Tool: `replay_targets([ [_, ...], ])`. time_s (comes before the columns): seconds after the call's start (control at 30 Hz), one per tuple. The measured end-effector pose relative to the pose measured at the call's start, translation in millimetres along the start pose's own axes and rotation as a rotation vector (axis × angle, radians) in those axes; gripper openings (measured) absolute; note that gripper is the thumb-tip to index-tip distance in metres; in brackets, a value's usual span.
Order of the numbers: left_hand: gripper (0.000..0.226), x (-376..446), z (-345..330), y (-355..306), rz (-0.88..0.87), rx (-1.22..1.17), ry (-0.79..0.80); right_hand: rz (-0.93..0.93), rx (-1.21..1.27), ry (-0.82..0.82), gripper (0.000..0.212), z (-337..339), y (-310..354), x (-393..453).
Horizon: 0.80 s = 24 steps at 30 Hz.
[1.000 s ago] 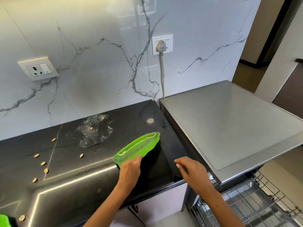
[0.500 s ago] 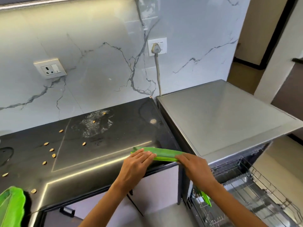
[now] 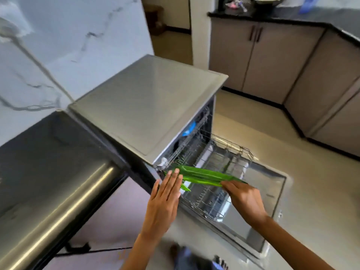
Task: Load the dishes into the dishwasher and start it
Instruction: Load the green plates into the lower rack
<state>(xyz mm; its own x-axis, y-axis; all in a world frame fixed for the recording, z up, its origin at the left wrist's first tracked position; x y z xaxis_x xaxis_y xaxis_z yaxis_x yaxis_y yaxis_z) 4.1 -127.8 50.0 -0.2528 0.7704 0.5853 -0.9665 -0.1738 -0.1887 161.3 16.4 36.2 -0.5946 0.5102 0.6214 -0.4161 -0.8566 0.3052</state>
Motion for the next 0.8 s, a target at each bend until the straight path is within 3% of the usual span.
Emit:
replay_targets([
  [0.23,0.048,-58.9,-150.2,29.7,0.085,-0.105,0.277,-0.245,-0.107,0.105,0.060,-97.0,-78.3,-83.0],
  [0.5,0.060,-139.2,-340.5,104.9,0.048,0.060,0.618,-0.298,-0.122,0.127,0.013,-245.8,-139.3,-125.8],
  [0.63,0.049,-156.2,-402.2,142.5,0.035,0.154,0.707,-0.374,-0.038,0.176,0.020,-310.6,-155.0,-121.7],
  [0.8,0.068,-159.9,-447.2,171.1,0.032,0.265,0.865,-0.499,0.060,0.474,0.020,-393.8,-163.5,-110.1],
])
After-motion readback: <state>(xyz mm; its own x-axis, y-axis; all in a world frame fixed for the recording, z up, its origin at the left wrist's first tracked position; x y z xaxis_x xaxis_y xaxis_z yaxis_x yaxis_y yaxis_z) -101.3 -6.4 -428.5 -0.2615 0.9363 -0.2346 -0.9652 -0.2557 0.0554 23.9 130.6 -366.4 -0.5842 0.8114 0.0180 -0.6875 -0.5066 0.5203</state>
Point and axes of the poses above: each hand's wrist, its own x-axis towards the middle knuckle, its own z-axis out of the back of the hand, y = z × x, the point moved 7 cm from there along x, towards the middle knuckle, and after that the axes turned 12 degrees about -y, right-handed, at the moved point
